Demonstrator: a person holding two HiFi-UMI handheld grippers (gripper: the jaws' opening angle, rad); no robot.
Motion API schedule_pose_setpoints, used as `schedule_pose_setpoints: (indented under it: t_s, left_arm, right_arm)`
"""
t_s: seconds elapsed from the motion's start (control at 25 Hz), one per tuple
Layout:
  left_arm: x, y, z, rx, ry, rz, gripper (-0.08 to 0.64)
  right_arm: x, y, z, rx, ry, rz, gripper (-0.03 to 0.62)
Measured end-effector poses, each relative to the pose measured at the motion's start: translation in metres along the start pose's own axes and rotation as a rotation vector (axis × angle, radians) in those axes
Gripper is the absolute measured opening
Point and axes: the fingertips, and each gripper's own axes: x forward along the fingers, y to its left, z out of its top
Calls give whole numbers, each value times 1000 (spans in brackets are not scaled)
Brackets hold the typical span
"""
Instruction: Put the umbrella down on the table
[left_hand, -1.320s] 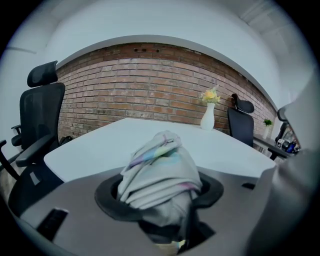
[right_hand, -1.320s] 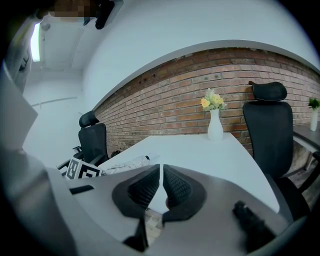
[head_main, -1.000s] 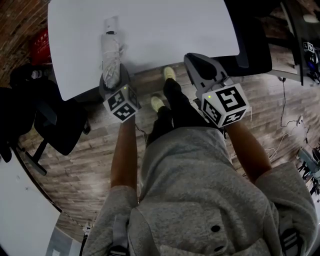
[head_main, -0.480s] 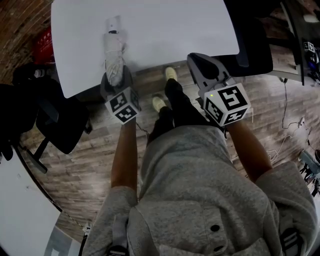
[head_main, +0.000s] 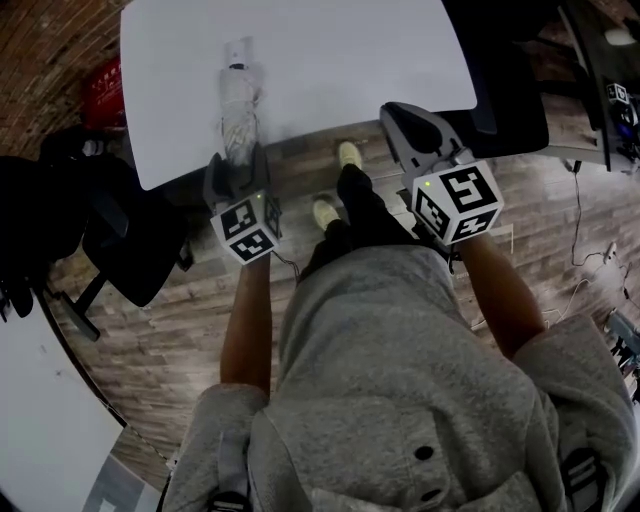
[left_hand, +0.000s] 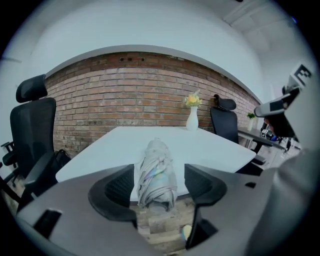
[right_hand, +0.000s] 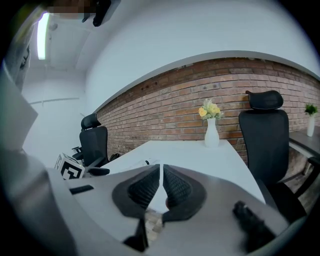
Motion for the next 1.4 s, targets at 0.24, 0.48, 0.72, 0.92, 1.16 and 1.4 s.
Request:
schedule_pose_setpoints:
  t_s: [0.24, 0.48, 0.72, 0.92, 1.16, 1.4]
  left_arm:
    - [-41, -13, 38, 87, -30, -37, 308]
    - [-72, -36, 78, 100, -11, -95, 287]
    - [-108, -50, 108, 63, -68, -135, 161]
    - [-126, -50, 109, 80, -78, -128, 100]
    - [-139, -40, 104, 62, -89, -108, 18]
    - [-146, -46, 104, 56, -86, -119, 17]
  right_arm:
    - [-16, 6, 13, -11, -40, -14, 34]
    - [-30, 17, 29, -20, -79, -32, 34]
    - [-48, 31, 37, -23, -100, -44, 34]
    - [-57, 47, 39, -36, -114, -37, 34]
    - [-60, 66, 38, -45, -119, -10, 34]
    - [-65, 68, 37, -47, -123, 2, 34]
